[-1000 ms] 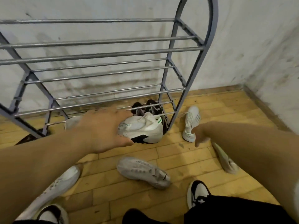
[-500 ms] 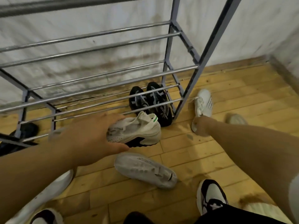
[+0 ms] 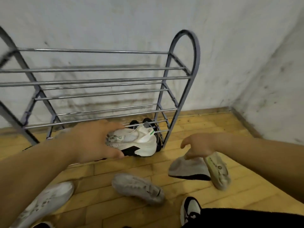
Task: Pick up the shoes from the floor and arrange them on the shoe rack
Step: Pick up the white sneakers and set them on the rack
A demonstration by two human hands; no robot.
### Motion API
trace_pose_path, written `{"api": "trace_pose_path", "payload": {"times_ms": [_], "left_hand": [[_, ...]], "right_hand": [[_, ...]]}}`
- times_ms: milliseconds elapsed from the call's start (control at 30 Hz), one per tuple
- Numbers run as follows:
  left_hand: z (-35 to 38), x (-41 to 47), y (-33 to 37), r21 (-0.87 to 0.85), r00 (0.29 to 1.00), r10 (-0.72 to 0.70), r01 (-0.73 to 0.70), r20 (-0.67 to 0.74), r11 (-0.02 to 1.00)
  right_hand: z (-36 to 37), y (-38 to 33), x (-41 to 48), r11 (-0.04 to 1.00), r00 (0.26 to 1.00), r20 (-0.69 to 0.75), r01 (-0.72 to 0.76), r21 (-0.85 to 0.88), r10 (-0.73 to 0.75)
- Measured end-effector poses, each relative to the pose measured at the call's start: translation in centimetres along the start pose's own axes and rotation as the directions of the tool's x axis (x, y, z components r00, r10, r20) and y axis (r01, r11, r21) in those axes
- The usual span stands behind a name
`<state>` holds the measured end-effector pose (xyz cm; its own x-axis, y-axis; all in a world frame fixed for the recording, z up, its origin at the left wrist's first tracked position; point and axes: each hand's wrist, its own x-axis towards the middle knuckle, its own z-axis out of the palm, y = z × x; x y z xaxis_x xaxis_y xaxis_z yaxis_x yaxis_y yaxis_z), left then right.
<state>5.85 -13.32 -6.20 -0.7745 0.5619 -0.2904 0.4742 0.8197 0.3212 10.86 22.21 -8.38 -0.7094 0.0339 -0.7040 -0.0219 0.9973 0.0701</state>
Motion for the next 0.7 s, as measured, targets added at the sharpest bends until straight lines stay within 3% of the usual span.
{"api": "trace_pose_path", "payload": {"times_ms": [100,267,367,467,700], "left_hand": [[-1.9,-3.2,0.1,-0.021,0.999,0.022,-0.023,-0.041,1.0],[-4.4,-7.5,-0.4,-0.12,0.991,0.041,-0.056,-0.124,0.991],[-5.2,-9.5,-1.4,-0.123,0.986,0.02,-0.041,-0.165,0.992],[-5.7,-10.9,-2.5,-0.132,0.98,-0.001,-0.026,-0.199,0.991],[-5.7,-11.5,-3.8,-0.155,0.975,-0.044,0.01,-0.217,0.988]], "right_hand": [[-2.4,-3.0,-5.9,0.996,0.993,-0.081,0.084,0.042,-0.081],[-5.6,-7.3,-12.0,0.975,0.916,-0.368,0.203,0.09,-0.157],[-5.4,-9.3,-13.0,0.947,0.801,-0.58,0.285,0.147,-0.151],[-4.8,-10.3,-12.7,0.933,0.636,-0.756,0.344,0.102,-0.152],[-6.1,-10.3,-11.6,0.93,0.383,-0.914,0.366,0.019,-0.133]]}}
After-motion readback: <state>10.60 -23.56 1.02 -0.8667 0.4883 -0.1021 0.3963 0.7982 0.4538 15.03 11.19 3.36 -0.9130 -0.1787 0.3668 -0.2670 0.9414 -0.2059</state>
